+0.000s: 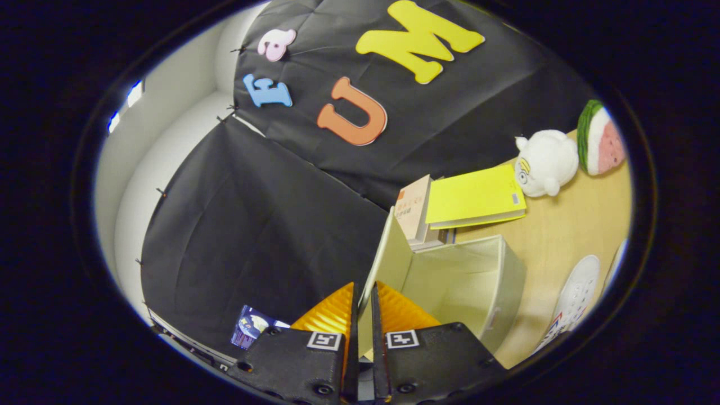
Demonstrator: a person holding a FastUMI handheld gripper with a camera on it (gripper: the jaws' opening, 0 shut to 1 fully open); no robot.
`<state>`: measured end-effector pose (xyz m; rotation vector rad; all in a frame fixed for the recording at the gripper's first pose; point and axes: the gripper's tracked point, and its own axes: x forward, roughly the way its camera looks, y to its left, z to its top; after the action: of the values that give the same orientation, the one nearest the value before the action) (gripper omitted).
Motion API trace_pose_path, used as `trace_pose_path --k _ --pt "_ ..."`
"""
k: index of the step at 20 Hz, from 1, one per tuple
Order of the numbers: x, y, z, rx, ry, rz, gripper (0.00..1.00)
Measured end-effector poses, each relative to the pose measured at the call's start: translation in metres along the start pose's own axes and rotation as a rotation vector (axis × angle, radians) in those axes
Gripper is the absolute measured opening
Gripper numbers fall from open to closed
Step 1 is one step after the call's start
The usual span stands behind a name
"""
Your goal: Open the storage box then place both shoes into the box .Put the left shoe in first, then the right shoe, with the right side of both shoes facing outward in a uniform manner.
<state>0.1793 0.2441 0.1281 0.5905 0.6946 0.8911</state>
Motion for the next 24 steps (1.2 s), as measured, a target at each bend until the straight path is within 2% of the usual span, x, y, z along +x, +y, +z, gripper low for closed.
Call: trace_pose_path --k 4,8,10,13,14,17,24 --pt "0.042 0.043 -0.008 -0.046 0.03 0.012 0.19" --pt "0.089 0.073 -0.031 -0.11 0.092 0.018 0.32" --pt "0.11 0.083 -0.041 -0.138 0.118 0.007 0.43" --pt "0.127 0.097 -0.054 -0.174 0.147 0.013 0.67" --pt "0.13 0.094 -0.054 -0.194 0.139 0.0 0.71" --pt "0.122 0.076 -0.055 -0.237 0.129 -0.063 0.99" --pt "0.063 -0.009 -0.038 -0.225 0.083 -0.23 1.0"
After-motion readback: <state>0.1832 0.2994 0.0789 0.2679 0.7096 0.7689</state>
